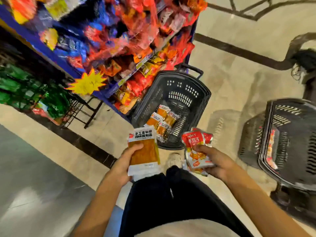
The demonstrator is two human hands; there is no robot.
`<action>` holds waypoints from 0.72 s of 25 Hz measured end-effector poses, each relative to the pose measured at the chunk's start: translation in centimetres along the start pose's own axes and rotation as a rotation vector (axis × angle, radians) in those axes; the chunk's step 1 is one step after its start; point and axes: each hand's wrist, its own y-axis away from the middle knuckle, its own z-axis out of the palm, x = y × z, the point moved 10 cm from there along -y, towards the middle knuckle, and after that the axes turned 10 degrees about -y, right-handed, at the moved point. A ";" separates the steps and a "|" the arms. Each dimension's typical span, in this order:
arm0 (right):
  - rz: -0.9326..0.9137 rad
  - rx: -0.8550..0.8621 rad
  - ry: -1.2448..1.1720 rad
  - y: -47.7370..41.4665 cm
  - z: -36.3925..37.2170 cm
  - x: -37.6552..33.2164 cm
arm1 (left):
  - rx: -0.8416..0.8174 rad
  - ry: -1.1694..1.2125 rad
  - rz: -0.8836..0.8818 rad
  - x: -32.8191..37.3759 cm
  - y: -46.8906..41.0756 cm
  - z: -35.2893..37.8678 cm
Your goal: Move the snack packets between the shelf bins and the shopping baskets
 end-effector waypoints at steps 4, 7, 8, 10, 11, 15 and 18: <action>-0.047 0.111 0.034 -6.8 1.9 -5.0 | -0.035 -0.158 -0.012 8.4 -8.1 1.7; -0.067 0.159 -0.026 -13.6 2.4 -6.8 | -0.088 -0.270 -0.011 13.4 -17.5 3.4; -0.083 0.182 -0.052 -16.3 2.1 -7.1 | -0.095 -0.321 -0.015 14.5 -21.3 3.9; -0.112 0.218 -0.111 -21.2 1.2 -7.4 | -0.116 -0.418 -0.020 15.9 -28.2 5.2; -0.114 0.238 -0.137 -24.3 0.4 -7.3 | -0.124 -0.475 -0.016 16.1 -32.5 5.9; -0.082 0.296 -0.195 -36.4 -3.2 -4.8 | -0.106 -0.705 0.055 15.2 -49.6 8.3; -0.058 0.305 -0.175 -42.4 -5.4 -2.6 | -0.115 -0.794 0.117 13.7 -58.6 9.5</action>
